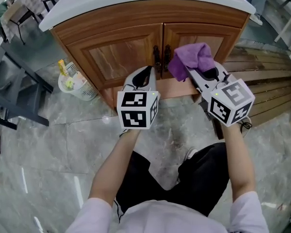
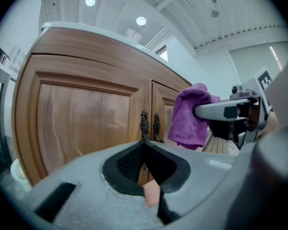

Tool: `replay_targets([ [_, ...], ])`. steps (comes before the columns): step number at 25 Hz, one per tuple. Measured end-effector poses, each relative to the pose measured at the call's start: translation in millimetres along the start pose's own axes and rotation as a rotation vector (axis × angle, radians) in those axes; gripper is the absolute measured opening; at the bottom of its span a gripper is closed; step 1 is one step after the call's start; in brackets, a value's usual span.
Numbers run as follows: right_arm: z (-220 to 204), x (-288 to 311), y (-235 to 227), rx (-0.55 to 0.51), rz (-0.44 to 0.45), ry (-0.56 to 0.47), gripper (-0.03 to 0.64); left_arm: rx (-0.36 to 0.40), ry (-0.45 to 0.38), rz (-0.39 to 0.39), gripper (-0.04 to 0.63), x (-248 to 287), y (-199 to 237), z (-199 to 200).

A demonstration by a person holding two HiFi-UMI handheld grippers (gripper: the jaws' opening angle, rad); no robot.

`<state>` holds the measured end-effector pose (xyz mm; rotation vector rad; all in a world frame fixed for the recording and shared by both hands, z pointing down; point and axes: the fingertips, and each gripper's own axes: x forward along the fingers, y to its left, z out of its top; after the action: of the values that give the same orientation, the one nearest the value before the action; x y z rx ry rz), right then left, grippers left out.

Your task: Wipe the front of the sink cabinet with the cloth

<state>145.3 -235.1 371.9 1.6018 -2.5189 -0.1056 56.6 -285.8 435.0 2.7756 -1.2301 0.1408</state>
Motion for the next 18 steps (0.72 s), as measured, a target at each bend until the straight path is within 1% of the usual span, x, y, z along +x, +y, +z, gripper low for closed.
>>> replay_targets([
  [4, 9.6, 27.3, 49.7, -0.028, 0.104, -0.008, 0.072, -0.016, -0.015, 0.067, 0.006, -24.7, 32.2, -5.4],
  [7, 10.1, 50.5, 84.1, -0.03, 0.171, -0.014, 0.072, -0.02, -0.015, 0.121, 0.006, -45.4, 57.0, -11.5],
  [10, 2.8, 77.2, 119.5, -0.029, 0.236, -0.011, 0.072, -0.019, -0.01, 0.183, 0.006, -68.7, 84.5, -19.8],
  [15, -16.3, 123.2, 180.4, -0.02, 0.351, 0.008, 0.072, -0.037, 0.007, 0.309, 0.006, -115.5, 135.8, -36.1],
  [18, -27.9, 149.9, 211.5, -0.033, 0.393, 0.015, 0.072, -0.05, 0.02, 0.376, 0.006, -143.1, 160.1, -46.4],
])
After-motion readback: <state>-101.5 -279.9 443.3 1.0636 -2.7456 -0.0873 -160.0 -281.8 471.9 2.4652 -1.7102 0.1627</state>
